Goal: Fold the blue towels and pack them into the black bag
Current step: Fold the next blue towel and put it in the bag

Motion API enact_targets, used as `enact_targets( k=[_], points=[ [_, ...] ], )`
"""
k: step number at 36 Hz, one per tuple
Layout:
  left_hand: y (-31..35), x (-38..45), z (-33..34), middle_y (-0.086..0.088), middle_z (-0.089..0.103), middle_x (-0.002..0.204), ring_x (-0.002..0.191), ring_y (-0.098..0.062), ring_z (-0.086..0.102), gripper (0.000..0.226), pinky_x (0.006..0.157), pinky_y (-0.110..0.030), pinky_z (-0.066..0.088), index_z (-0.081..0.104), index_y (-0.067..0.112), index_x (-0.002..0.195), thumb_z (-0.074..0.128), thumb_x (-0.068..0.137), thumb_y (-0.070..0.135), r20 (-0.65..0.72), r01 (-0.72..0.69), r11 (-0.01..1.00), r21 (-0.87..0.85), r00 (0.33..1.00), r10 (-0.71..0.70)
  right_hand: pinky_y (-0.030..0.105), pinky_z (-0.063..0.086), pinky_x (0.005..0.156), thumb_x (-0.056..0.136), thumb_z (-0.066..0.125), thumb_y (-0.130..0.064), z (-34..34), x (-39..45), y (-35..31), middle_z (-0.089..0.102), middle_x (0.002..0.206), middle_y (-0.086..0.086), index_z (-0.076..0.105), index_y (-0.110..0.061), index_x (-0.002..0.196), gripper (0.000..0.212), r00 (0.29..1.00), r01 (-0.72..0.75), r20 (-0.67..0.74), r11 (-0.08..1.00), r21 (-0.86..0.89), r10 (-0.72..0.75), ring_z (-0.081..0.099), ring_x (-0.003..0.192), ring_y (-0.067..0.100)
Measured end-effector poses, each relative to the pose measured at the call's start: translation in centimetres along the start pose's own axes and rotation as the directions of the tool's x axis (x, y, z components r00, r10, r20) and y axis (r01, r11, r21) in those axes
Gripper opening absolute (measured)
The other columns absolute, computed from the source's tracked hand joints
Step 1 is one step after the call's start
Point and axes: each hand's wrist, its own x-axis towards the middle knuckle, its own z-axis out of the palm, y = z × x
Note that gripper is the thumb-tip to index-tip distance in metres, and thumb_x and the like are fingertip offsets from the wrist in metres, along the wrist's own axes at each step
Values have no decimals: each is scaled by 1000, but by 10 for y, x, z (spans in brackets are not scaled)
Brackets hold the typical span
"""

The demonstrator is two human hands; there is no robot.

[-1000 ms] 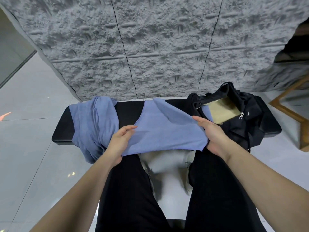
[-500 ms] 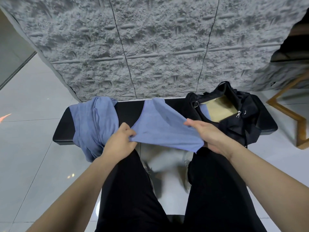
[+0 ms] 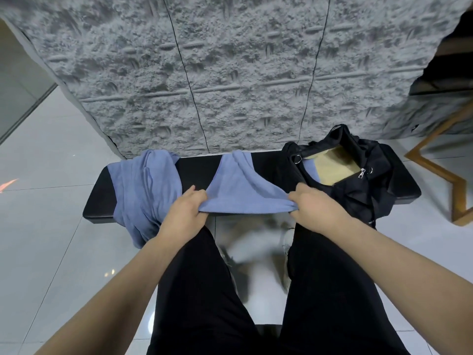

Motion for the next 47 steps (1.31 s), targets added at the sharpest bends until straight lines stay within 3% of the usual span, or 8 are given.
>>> enact_targets(
  k=[3,8,13,21,27,35,43,47],
  points=[
    [5,1,2,3,30,60,55,-11,23,39,51,-29,21,25,19,69,49,89,-5,53,87,996,-17,995,-86,43,46,63,68,56,-14,5,-2,8,48,88,7,55,-9,72,7,957,152,-233,983,-103,-172,45,76,28],
    [5,4,6,-8,45,71,61,-17,34,15,55,-32,28,36,8,85,46,87,-4,99,140,990,-32,986,-137,33,39,68,71,63,-7,4,2,12,56,89,2,56,-7,77,9,963,254,-111,965,68,-246,50,81,24],
    [5,6,8,2,48,73,56,-10,40,17,53,-25,30,40,19,94,55,91,11,145,109,993,-44,984,-102,36,30,58,82,57,-12,6,-3,11,42,67,2,40,-7,72,21,999,32,-21,916,400,-26,35,64,19],
    [2,5,18,-8,56,88,70,-27,51,20,58,-28,36,42,26,97,49,92,8,133,141,986,-93,983,-128,32,15,59,78,48,12,3,-5,3,23,67,-4,27,-15,68,35,986,-67,-32,563,824,165,19,68,11],
    [5,12,20,9,55,92,78,-10,53,23,67,-27,42,45,29,98,49,89,8,85,145,978,-150,987,-133,30,26,58,69,45,-14,-2,-3,-3,38,65,-8,39,-11,74,8,983,-38,-74,586,809,166,30,66,9],
    [5,16,20,5,58,84,74,-13,55,19,63,-31,44,44,27,97,51,89,11,60,166,969,-185,986,-157,31,30,55,82,51,-16,-3,-6,0,43,60,-8,37,-28,83,19,991,-84,-19,728,681,132,32,56,11],
    [3,25,30,9,44,63,59,-6,37,10,61,-25,35,47,20,83,51,89,14,144,357,875,-327,934,-328,28,31,56,82,57,-22,2,-1,2,41,61,-3,41,-22,85,16,974,-185,47,664,724,220,32,58,11],
    [0,30,32,12,44,66,62,-6,38,8,58,-19,37,51,14,83,54,90,13,163,419,806,-417,907,-388,26,41,65,84,60,-15,1,12,5,57,72,-2,55,-7,83,9,963,-211,69,574,791,260,48,64,7]
  ],
)
